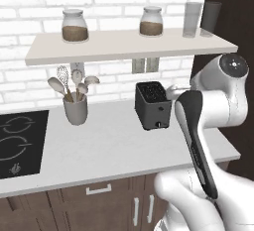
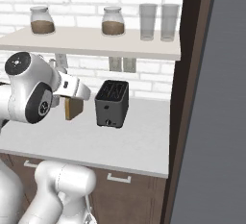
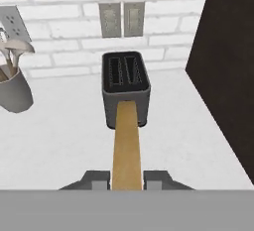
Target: Start the toaster. Once the lever pops up, take the bread to the plate on the dining counter.
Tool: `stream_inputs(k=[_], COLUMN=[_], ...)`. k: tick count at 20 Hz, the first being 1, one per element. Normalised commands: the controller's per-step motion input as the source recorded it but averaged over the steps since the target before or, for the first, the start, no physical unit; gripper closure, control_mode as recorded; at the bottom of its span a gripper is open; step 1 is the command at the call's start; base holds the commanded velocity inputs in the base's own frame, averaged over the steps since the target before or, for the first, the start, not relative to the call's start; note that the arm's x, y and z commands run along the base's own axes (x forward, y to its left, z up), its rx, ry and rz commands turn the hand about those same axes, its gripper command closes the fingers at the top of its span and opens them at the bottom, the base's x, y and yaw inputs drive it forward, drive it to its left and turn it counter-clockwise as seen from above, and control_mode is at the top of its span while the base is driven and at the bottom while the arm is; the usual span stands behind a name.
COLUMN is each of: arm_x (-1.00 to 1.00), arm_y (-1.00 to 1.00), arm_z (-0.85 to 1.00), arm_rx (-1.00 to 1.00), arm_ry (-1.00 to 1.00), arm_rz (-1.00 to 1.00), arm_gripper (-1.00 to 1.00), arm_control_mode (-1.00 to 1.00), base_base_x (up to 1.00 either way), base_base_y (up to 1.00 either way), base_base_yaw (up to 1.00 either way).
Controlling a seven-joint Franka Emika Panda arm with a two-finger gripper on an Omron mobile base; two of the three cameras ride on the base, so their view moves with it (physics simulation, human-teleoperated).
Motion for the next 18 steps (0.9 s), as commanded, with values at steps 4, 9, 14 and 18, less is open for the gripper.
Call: stream_inputs(k=[4, 9, 14, 18], arm_x=[-0.82, -0.41, -0.07, 0.00], arm_y=[0.00, 0.00, 0.00, 0.00], arm_z=[-0.09, -0.04, -0.07, 0.00], arm_rx=[0.00, 0.00, 0.00, 0.00], arm_ry=[0.14, 0.04, 0.04, 0.00], arm_rz=[0.00, 0.01, 0.04, 0.00], arm_gripper=[1.00, 1.00, 1.00, 1.00], arm_control_mode=[-1.00, -1.00, -1.00, -1.00], base_base_x=[0.00, 0.00, 0.00, 0.00], base_base_y=[0.00, 0.00, 0.00, 0.00], base_base_yaw=[0.00, 0.00, 0.00, 0.00])
